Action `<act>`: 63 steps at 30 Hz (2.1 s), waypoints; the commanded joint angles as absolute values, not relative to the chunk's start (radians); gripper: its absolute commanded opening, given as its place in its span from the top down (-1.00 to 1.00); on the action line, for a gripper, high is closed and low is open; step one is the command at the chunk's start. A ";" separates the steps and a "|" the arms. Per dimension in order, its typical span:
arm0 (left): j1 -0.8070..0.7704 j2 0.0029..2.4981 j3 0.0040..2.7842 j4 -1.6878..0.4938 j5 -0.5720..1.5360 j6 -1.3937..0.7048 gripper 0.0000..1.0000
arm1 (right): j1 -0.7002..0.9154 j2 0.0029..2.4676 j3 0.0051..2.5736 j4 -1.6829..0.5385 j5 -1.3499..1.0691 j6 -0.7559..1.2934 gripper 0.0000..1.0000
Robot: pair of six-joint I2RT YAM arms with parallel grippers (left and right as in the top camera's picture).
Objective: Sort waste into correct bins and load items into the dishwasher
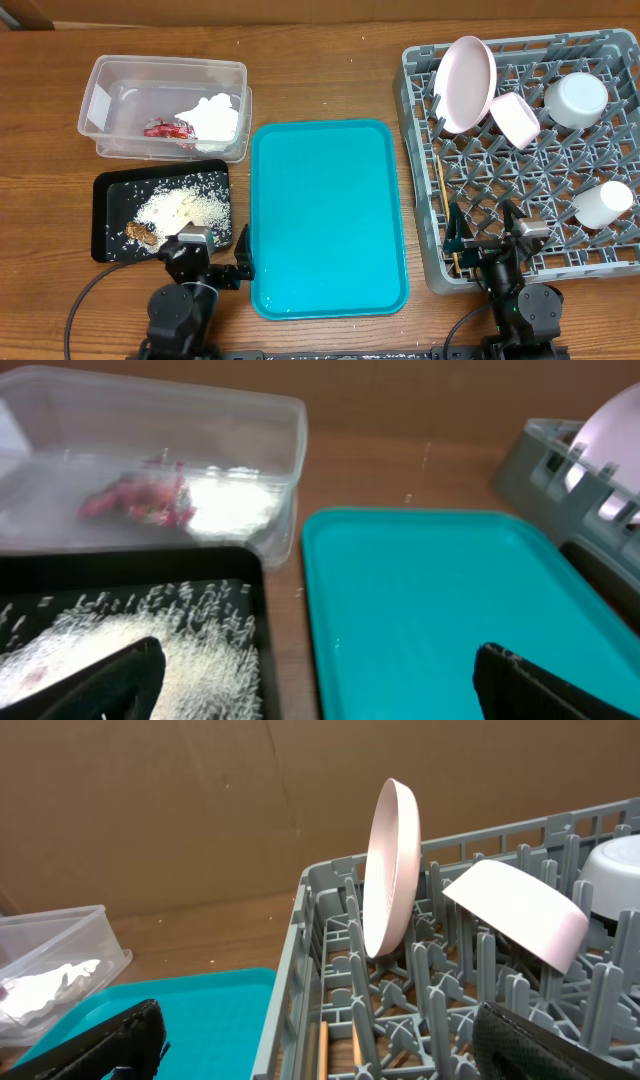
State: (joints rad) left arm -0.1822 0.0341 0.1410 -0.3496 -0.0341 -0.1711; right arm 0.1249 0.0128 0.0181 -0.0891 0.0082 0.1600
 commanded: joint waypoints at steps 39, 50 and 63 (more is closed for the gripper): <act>-0.174 0.004 0.004 -0.073 0.052 -0.052 -1.00 | 0.122 0.003 0.008 -0.082 0.022 0.160 -1.00; -0.174 0.004 0.004 -0.073 0.052 -0.052 -1.00 | 0.122 0.003 0.008 -0.082 0.022 0.160 -1.00; -0.174 0.004 0.004 -0.073 0.052 -0.052 -0.99 | 0.122 0.003 0.008 -0.082 0.022 0.160 -1.00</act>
